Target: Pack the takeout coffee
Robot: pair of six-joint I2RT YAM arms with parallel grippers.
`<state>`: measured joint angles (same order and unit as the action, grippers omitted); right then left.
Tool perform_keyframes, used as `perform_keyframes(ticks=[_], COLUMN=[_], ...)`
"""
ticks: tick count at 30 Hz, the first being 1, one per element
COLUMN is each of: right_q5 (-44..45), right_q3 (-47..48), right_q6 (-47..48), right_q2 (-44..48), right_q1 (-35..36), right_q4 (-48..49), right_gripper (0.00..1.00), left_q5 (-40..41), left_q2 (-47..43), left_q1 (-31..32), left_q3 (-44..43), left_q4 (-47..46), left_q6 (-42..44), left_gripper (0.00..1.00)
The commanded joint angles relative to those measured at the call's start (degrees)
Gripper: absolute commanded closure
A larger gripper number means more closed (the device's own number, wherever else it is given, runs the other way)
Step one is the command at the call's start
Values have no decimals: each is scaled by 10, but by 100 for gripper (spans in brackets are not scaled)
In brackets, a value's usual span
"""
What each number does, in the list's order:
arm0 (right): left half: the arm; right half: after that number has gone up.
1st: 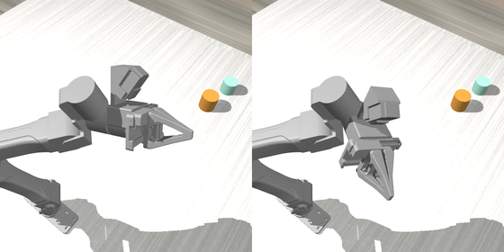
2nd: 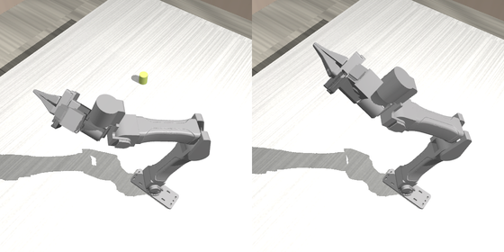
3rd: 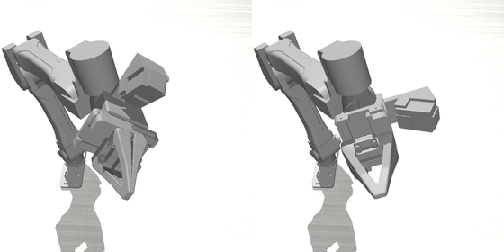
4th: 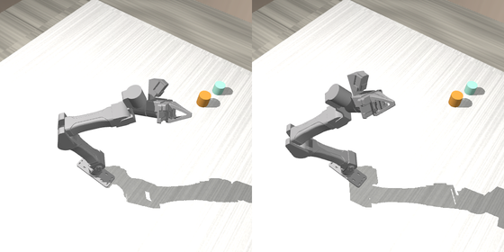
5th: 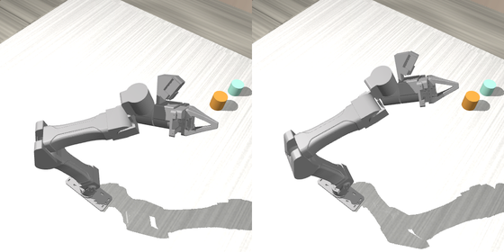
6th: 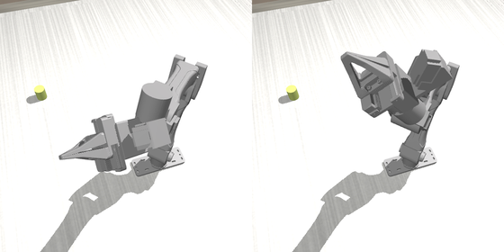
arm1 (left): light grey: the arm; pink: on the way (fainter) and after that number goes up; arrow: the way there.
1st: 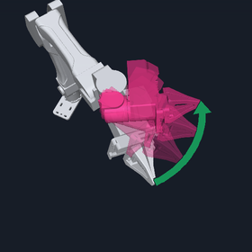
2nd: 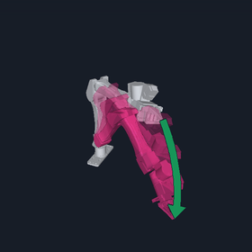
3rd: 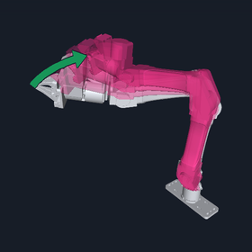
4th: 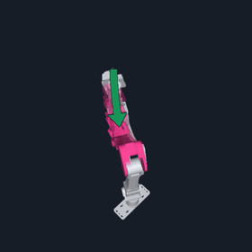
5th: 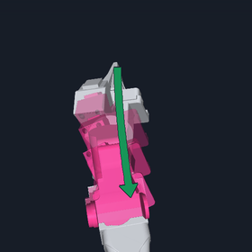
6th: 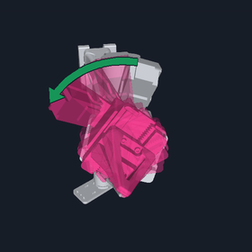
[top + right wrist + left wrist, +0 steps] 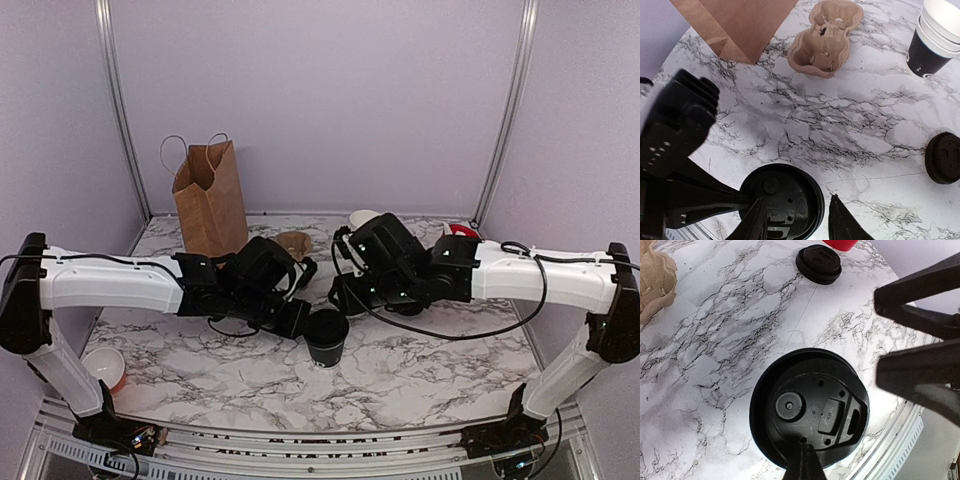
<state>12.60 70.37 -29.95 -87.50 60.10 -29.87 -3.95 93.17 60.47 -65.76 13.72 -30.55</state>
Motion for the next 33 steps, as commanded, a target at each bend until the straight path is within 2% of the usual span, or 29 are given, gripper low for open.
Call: perform_keyframes(ticks=[1, 6, 11, 15, 23, 29, 33], right_q5=[11, -12, -112, -112, -40, -24, -17], right_q3=[26, -12, -153, -205, -130, -67, -29], right_q6=[2, -22, -87, -125, -91, -58, -42], right_q2=[35, 44, 12, 0, 29, 25, 26], right_q1=[-3, 4, 11, 34, 32, 30, 30], right_q4=[-12, 10, 128, 144, 69, 55, 40], right_gripper=[60, 65, 75, 80, 77, 66, 65], left_q5=[1, -7, -14, -18, -12, -1, 1], left_q2=[5, 9, 23, 30, 25, 1, -15], left_q1=[-3, -3, -2, -1, -1, -2, -5], left_q3=[-26, -41, -41, -38, -38, -50, -57], left_q4=[32, 34, 34, 33, 33, 37, 48], left_q6=[10, 11, 10, 7, 8, 10, 14], left_gripper=[99, 99, 99, 99, 99, 99, 98])
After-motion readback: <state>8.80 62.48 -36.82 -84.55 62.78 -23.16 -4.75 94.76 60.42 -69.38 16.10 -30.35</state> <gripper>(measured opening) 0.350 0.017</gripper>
